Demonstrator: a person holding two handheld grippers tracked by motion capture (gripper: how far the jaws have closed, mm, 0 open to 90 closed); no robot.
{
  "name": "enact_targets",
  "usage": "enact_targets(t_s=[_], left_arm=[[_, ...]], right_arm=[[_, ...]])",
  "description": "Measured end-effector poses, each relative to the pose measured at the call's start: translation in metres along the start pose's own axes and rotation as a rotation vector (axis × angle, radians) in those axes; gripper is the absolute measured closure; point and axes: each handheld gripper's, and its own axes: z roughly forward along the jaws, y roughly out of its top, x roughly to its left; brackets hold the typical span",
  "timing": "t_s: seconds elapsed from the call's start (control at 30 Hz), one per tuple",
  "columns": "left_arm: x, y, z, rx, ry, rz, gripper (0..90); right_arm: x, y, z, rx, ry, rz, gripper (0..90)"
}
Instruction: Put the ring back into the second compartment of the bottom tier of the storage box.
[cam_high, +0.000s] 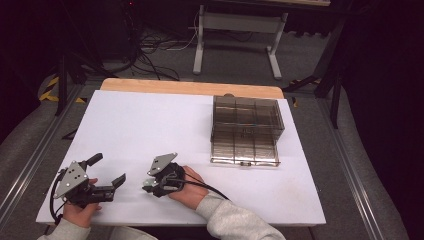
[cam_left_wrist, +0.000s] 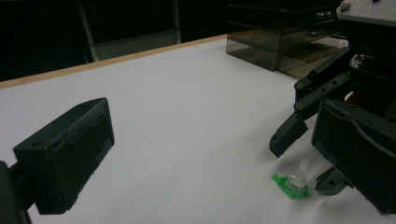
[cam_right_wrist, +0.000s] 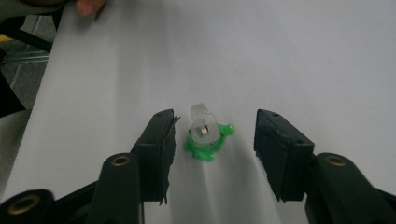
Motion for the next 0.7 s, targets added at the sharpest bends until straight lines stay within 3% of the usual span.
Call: enact_targets(t_s=[0.23, 0.43, 0.7], left_arm=[[0.0, 0.0, 0.0, 0.0, 0.001, 0.001, 0.3], [-0.0001, 0.0, 0.0002, 0.001, 0.001, 0.003, 0.3], [-0.0002, 0.0, 0.0002, 0.0, 0.002, 0.001, 0.3]], right_arm=[[0.0024, 0.0015, 0.0034, 0.011, -0.009, -0.019, 58.9], [0.0032, 0.0019, 0.0029, 0.017, -0.013, -0.025, 74.8], [0.0038, 0.0023, 0.0011, 0.017, -0.016, -0.027, 75.7]])
